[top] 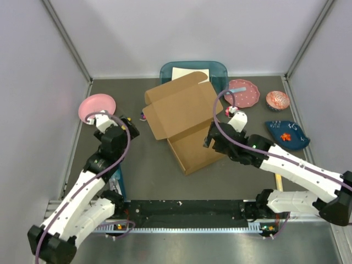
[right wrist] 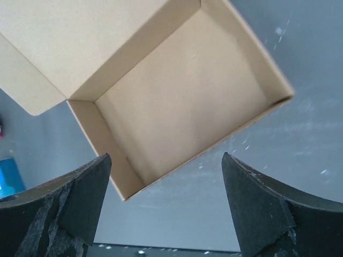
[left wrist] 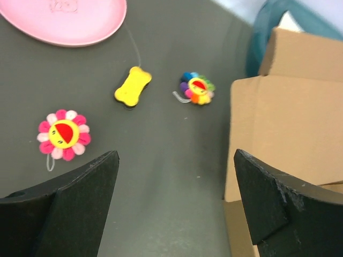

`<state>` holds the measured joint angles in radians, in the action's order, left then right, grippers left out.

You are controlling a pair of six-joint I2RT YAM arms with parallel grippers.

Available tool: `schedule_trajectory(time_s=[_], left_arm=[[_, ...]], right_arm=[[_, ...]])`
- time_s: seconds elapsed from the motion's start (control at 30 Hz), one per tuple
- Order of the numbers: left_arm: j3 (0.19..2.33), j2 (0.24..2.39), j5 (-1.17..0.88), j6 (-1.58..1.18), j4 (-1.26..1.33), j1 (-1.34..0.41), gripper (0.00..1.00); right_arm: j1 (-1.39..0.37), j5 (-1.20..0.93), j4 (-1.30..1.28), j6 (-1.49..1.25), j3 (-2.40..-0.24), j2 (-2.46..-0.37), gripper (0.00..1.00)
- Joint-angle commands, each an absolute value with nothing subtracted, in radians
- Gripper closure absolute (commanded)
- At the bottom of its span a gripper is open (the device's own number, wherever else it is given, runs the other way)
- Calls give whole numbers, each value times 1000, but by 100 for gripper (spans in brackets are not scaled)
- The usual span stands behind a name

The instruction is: Fold the paper box

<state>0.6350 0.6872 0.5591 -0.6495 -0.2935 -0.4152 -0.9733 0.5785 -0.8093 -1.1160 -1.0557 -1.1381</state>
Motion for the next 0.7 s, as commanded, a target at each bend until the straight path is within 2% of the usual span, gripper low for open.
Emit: schedule_trajectory(time_s=[0.0, 0.17, 0.3, 0.4, 0.47, 0.67], left_arm=[[754, 909, 560, -576, -291, -370, 7], [957, 1147, 447, -456, -331, -286, 7], [1090, 1365, 319, -341, -366, -200, 2], [1198, 1513, 237, -299, -420, -132, 3], [1277, 1577, 218, -293, -489, -95, 5], [1325, 1698, 167, -229, -502, -61, 8]], right_arm=[[-980, 669, -726, -723, -1078, -1052, 15], [-979, 624, -624, -525, -1052, -907, 14], [-979, 549, -592, -466, -1066, -821, 13], [-976, 531, -588, -430, -1081, -787, 13], [-976, 529, -589, -401, -1094, -784, 13], [-968, 543, -583, -356, -1123, -804, 12]])
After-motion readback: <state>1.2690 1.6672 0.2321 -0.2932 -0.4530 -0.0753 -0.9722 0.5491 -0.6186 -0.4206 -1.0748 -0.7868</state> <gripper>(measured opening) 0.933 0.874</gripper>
